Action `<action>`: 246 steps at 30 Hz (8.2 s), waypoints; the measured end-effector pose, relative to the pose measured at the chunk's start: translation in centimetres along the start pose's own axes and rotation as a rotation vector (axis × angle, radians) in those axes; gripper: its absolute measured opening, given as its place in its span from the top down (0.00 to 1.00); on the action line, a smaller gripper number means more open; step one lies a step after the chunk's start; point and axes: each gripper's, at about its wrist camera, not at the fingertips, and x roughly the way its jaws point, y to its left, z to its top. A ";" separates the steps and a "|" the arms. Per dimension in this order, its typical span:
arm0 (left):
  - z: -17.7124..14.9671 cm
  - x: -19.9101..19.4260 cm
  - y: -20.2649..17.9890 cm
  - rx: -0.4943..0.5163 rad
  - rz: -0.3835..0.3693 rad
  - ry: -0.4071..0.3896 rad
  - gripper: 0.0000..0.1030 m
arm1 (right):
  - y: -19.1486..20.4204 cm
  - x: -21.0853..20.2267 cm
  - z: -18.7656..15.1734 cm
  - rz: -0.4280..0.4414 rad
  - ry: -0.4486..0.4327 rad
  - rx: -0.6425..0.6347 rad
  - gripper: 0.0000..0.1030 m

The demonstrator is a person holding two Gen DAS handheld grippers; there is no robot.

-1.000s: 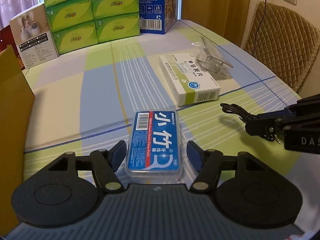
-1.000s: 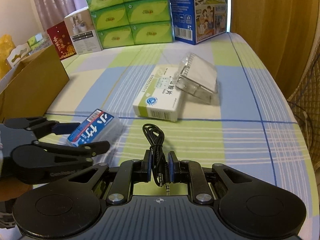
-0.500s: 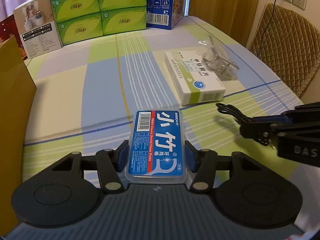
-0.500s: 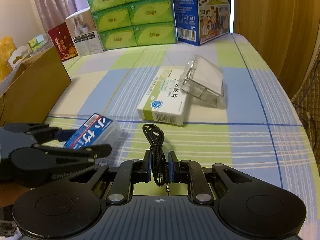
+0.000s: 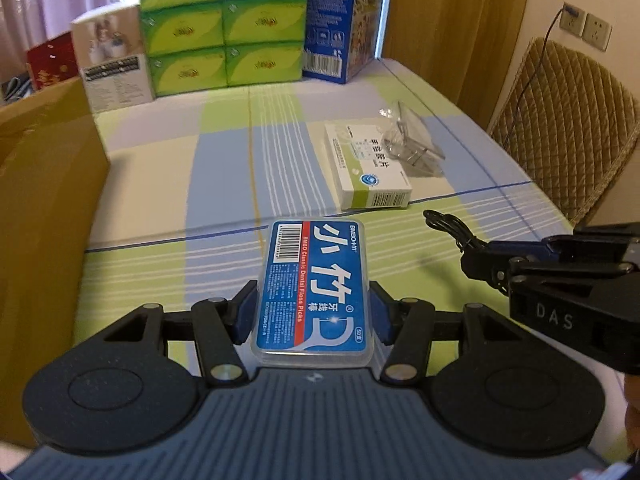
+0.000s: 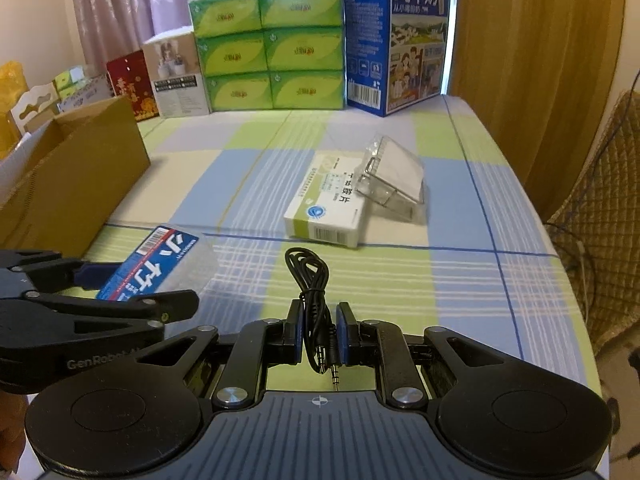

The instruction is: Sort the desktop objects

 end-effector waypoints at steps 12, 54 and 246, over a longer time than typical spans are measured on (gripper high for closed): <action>-0.2 -10.6 -0.4 -0.012 0.025 -0.105 0.50 | 4.4 -9.0 -0.1 0.023 -0.091 0.001 0.87; -5.5 -26.2 18.5 -0.157 0.302 -0.177 0.50 | 26.1 -11.7 2.2 0.319 -0.159 -0.219 0.87; 6.4 14.9 -5.1 0.124 -0.046 -0.054 0.34 | -12.3 9.4 4.3 -0.093 -0.033 0.029 0.36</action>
